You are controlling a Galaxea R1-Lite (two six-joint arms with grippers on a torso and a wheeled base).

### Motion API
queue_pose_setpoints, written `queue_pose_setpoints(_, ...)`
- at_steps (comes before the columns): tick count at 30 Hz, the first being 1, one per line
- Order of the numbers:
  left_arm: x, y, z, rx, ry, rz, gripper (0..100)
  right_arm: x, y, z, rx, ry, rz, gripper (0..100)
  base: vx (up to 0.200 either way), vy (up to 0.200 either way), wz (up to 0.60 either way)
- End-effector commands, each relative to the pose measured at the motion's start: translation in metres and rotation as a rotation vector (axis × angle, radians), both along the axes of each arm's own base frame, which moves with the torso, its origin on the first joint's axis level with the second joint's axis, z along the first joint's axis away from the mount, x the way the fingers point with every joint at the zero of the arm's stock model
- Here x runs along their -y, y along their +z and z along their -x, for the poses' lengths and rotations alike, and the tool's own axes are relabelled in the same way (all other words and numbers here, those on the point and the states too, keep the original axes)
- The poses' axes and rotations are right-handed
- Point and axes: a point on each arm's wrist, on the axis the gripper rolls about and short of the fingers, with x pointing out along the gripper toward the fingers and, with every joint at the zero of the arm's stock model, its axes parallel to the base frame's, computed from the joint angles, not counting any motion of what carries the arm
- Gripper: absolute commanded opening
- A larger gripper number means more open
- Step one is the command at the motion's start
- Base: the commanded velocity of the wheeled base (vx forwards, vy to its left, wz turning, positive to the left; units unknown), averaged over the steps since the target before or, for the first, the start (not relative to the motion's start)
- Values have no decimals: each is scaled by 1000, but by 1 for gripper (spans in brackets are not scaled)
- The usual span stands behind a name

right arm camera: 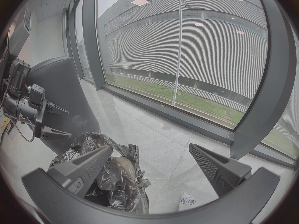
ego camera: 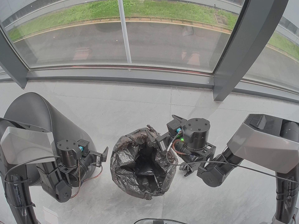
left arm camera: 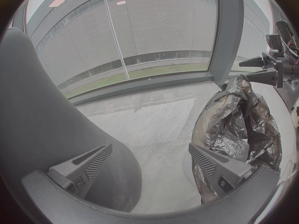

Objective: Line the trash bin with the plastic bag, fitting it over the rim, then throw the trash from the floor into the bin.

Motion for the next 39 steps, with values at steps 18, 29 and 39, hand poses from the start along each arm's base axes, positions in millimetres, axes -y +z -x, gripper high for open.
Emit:
queue_pose_setpoints(18,3,1,2,2,-11,0,100,44,-8,-11,-14,-102,1,100,0,0,0)
queue_pose_setpoints(29,3,1,2,2,-11,0,100,5,-13,14,-25,10,11,100,0,0,0)
queue_pose_setpoints(39,4,1,2,2,-14,0,100,-11,-36,2,-32,-12,27,100,0,0,0)
